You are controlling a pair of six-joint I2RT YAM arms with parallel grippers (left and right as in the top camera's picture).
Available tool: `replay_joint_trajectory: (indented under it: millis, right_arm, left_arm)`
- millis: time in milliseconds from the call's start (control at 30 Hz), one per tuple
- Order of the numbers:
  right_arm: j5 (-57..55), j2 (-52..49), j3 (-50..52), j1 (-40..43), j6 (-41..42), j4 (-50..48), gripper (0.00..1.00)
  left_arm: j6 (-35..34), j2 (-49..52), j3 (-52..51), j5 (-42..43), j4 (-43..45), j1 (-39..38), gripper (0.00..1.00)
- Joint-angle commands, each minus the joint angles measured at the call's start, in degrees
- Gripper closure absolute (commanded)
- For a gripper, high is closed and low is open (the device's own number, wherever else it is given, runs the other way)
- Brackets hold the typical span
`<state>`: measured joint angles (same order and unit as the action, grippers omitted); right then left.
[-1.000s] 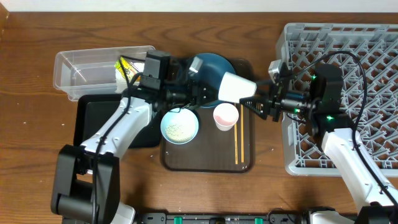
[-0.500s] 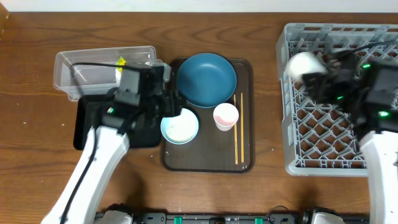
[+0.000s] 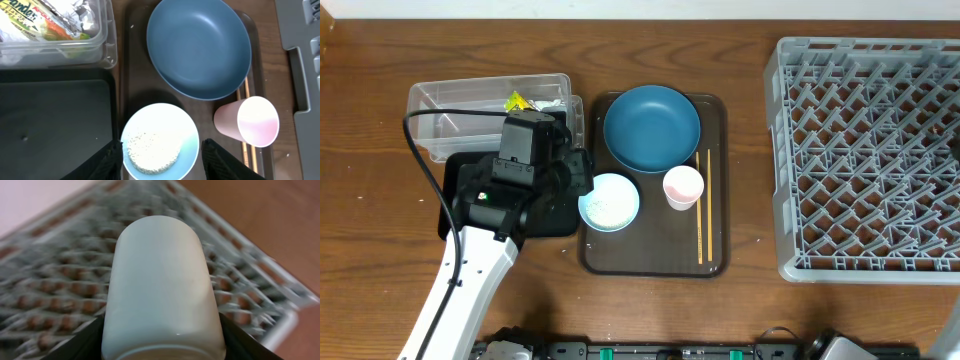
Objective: Sort waste into correct bins and load items into the dishwasher rack
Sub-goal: 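Place the cup into the dish rack with the right gripper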
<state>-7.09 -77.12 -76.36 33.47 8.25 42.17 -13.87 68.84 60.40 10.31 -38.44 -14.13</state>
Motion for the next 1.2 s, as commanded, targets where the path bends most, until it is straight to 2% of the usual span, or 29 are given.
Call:
replay_joint_trajectory:
  millis: [0, 233, 400, 467, 567, 633, 667, 700, 767, 800, 967, 1167]
  right_arm:
    - [-2.6, -3.26, -1.29, 5.07, 1.27, 0.07, 0.99]
    - [-2.56, -10.84, -1.29, 13.51, 3.96, 0.94, 0.99]
    - [-1.57, -15.93, -1.27, 15.74, 4.17, 0.76, 0.98]
    - [0.24, -18.27, -1.27, 16.02, 4.17, 0.44, 0.94]
    - [2.49, -21.27, -1.27, 15.98, 4.15, -0.28, 0.78]
    - [3.69, -22.49, -1.27, 15.96, 4.13, -0.37, 0.77]
    - [4.42, -22.99, -1.27, 15.96, 4.13, -0.35, 0.72]
    - [5.09, -23.26, -1.27, 15.96, 4.13, -0.37, 0.59]
    - [7.26, -23.26, -1.29, 15.98, 4.17, -0.76, 0.07]
    - [9.14, -22.97, -1.33, 16.02, 4.17, -1.33, 0.01]
    - [19.41, -19.87, -3.04, 16.33, 4.2, -2.25, 0.01]
    - [25.64, -13.14, -4.48, 15.5, 5.03, -1.62, 0.01]
  left_arm:
    - [0.74, -0.04, 0.46, -0.92, -0.17, 0.09, 0.46]
    - [0.74, -0.04, 0.46, -0.92, -0.15, 0.09, 0.46]
    - [0.74, -0.04, 0.46, -0.92, -0.15, 0.09, 0.46]
    - [0.74, -0.04, 0.46, -0.92, -0.13, 0.09, 0.46]
    - [0.74, -0.04, 0.46, -0.92, -0.15, 0.09, 0.46]
    - [0.74, -0.04, 0.46, -0.92, -0.13, 0.09, 0.46]
    - [0.74, -0.04, 0.46, -0.92, -0.13, 0.09, 0.46]
    - [0.74, -0.04, 0.46, -0.92, -0.13, 0.09, 0.46]
    - [0.74, -0.04, 0.46, -0.92, -0.13, 0.09, 0.46]
    - [0.74, -0.04, 0.46, -0.92, -0.13, 0.09, 0.46]
    - [0.74, -0.04, 0.46, -0.92, -0.15, 0.09, 0.46]
    - [0.74, -0.04, 0.46, -0.92, -0.07, 0.09, 0.33]
